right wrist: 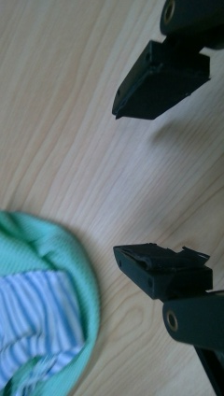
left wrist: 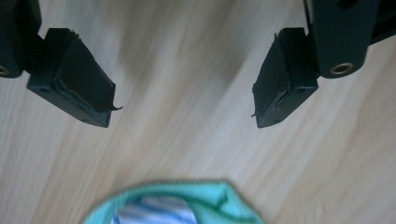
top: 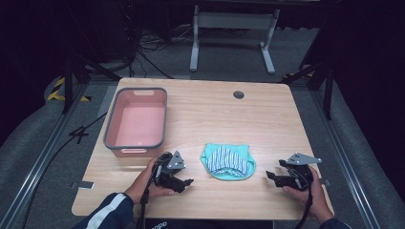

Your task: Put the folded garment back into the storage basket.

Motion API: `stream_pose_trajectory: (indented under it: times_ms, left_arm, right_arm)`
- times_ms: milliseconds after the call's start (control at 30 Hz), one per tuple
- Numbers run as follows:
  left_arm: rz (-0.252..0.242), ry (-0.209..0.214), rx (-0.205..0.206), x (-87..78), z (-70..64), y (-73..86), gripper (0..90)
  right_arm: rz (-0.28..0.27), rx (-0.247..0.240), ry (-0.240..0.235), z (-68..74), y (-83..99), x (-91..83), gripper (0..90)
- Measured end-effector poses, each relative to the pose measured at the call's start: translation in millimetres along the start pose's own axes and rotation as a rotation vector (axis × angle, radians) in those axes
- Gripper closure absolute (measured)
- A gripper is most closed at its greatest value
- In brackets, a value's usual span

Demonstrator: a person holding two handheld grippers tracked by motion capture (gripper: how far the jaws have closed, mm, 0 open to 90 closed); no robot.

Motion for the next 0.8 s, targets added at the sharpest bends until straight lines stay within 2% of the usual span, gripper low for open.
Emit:
stream_pose_trajectory:
  times_ms: [133, 233, 333, 467, 567, 633, 733, 800]
  left_arm:
    - [-0.018, -0.026, 0.018, 4.3, 6.1, -18.9, 26.4]
    - [-0.047, -0.031, -0.025, 11.0, 16.7, -30.9, 27.1]
    - [-0.05, -0.04, -0.053, 21.7, 26.5, -39.7, 27.5]
    - [-0.038, -0.048, -0.07, 39.4, 36.3, -47.7, 28.0]
    - [-0.04, -0.062, -0.081, 47.9, 42.3, -49.4, 28.0]
    - [-0.023, -0.07, -0.085, 55.4, 45.8, -47.9, 27.5]
    - [0.016, -0.042, -0.086, 65.9, 48.8, -41.8, 25.4]
    - [0.02, -0.031, -0.099, 68.7, 49.2, -39.7, 24.7]
  right_arm:
    - [-0.013, -0.041, -0.03, 14.7, -18.5, 4.3, 34.1]
    - [-0.017, -0.059, -0.031, 25.3, -34.1, 12.8, 37.8]
    - [-0.005, -0.087, -0.034, 33.8, -47.2, 23.6, 39.7]
    - [-0.001, -0.07, -0.04, 35.7, -58.1, 37.5, 45.2]
    - [0.016, -0.075, -0.036, 36.0, -60.2, 45.6, 46.3]
    - [0.025, -0.061, -0.043, 36.1, -61.1, 54.3, 47.3]
    - [0.039, -0.055, -0.05, 37.9, -61.0, 61.7, 47.3]
    - [0.061, -0.074, -0.028, 40.0, -57.3, 66.4, 46.0]
Point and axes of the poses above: each handheld gripper's, and its own axes: x roughly forward along the jaws, y roughly out of its underside, z roughly to its left, the point moved 4 cm from there along x, roughly forward along the jaws, and after that the axes turned 6 degrees about x, right-handed, at the moved point
